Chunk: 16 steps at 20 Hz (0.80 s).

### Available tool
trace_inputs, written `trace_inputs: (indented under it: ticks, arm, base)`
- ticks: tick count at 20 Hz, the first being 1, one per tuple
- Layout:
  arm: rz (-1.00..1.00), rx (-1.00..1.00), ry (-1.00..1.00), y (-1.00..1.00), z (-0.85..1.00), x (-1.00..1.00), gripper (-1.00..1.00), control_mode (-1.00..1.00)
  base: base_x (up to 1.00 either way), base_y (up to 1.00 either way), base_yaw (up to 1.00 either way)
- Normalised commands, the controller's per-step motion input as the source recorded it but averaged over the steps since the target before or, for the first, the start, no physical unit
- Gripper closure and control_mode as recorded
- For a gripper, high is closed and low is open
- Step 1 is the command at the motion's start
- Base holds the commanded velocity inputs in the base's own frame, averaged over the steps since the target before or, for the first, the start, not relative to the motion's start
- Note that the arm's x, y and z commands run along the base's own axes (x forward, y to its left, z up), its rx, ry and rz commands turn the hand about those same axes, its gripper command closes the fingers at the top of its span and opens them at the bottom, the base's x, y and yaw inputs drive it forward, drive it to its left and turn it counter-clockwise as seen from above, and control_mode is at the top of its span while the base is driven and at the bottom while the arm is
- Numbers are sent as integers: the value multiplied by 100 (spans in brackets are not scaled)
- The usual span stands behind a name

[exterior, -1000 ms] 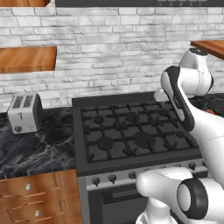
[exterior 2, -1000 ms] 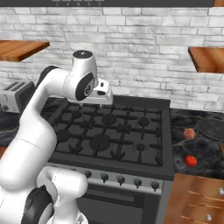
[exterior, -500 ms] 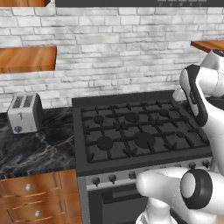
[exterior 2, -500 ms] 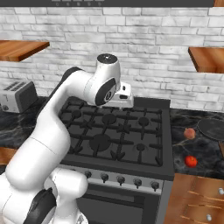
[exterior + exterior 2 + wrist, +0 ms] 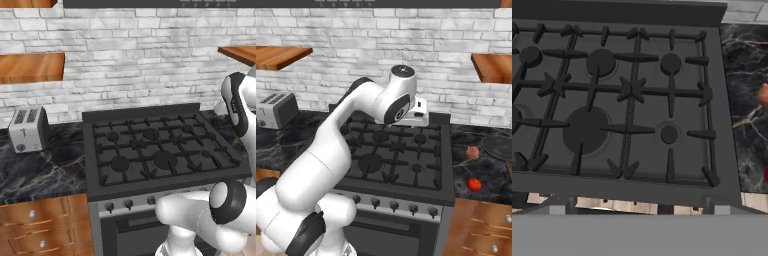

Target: Place the pan on the front center burner on the stove. Then place the tomato and the onion in the pan and turn on the front center burner.

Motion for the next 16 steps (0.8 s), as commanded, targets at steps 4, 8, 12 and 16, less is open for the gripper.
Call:
trace_inputs:
  ticks: [4, 8, 12, 16]
  arm:
    - [-1, 0, 0, -59, -7, 0, -100, -100]
    - [-4, 0, 1, -57, -6, 3, -100, -100]
    - [-6, 0, 2, -61, -10, 5, -100, -100]
    - [-4, 0, 0, -58, -5, 3, -100, -100]
  base:
    - [0, 0, 0]
    - [0, 0, 0]
    - [0, 0, 0]
    - [0, 0, 0]
